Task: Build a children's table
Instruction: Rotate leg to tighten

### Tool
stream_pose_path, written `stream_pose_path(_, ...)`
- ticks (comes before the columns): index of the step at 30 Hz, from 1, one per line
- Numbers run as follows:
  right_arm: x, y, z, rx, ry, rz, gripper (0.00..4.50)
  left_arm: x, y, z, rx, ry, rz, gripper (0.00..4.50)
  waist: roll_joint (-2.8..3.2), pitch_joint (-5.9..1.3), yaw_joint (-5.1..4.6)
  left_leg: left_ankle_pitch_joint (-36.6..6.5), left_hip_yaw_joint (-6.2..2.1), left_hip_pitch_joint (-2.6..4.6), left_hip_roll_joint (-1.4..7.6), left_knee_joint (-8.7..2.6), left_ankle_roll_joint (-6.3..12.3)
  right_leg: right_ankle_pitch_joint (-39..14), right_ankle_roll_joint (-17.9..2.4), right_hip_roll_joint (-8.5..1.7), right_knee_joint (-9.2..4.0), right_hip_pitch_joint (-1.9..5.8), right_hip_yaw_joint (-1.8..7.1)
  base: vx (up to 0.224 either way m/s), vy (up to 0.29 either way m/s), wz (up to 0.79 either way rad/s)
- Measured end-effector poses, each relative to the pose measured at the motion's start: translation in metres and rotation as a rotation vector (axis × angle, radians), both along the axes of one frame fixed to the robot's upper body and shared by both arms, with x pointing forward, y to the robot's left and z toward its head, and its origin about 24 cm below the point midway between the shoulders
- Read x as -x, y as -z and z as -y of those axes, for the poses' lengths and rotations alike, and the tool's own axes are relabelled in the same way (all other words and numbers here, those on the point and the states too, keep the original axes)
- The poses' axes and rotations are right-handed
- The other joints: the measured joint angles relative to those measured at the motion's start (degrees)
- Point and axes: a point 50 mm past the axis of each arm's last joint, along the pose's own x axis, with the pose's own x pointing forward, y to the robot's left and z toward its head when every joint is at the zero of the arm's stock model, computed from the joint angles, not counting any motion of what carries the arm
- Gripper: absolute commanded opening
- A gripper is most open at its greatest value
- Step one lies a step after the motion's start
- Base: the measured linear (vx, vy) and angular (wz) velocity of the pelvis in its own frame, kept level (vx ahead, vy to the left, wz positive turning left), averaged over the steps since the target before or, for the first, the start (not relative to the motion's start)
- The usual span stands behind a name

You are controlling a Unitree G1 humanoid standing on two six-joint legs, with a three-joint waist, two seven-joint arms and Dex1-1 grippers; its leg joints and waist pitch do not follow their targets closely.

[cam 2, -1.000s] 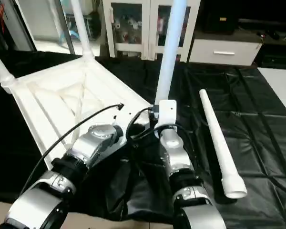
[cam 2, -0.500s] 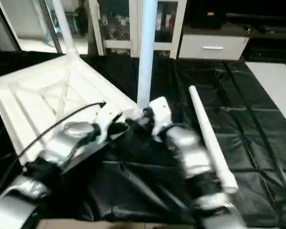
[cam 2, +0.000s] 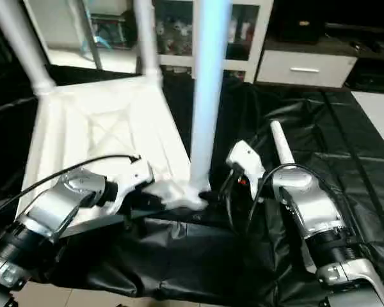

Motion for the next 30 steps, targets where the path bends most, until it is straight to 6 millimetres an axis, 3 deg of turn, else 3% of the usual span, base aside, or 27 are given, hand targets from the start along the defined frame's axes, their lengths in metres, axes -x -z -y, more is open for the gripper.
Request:
stream_pose_path(7, 0.001, 0.01, -0.009, 0.059, -0.058, -0.012, 4.45, 0.001, -0.001, 0.002, -0.001, 0.009, -0.007, 0.0, 0.0, 0.0, 0.07, 0.0, 0.0, -0.04, 0.0, 0.0, 0.0, 0.0, 0.0, 0.0, -0.01, -0.01, -0.02, 0.0, 0.0, 0.0)
stream_pose_path(18, -0.005, 0.014, -0.019, 0.033, -0.075, -0.003, 3.43, 0.001, -0.002, 0.001, -0.012, 0.005, -0.006, 0.0, 0.0, 0.0, -0.22, 0.0, -0.01, -0.01, 0.01, 0.03, 0.0, 0.0, 0.0, 0.0, 0.04, 0.0, -0.02, 0.0, 0.0, 0.0)
stream_pose_path(30, -0.005, 0.016, -0.021, 0.018, -0.101, -0.006, 2.73, 0.002, -0.002, 0.001, -0.02, 0.002, -0.004, 0.0, -0.01, 0.0, -0.45, 0.0, -0.01, 0.03, 0.01, 0.06, -0.01, 0.0, 0.0, 0.0, 0.07, 0.03, -0.01, 0.0, 0.0, 0.0)
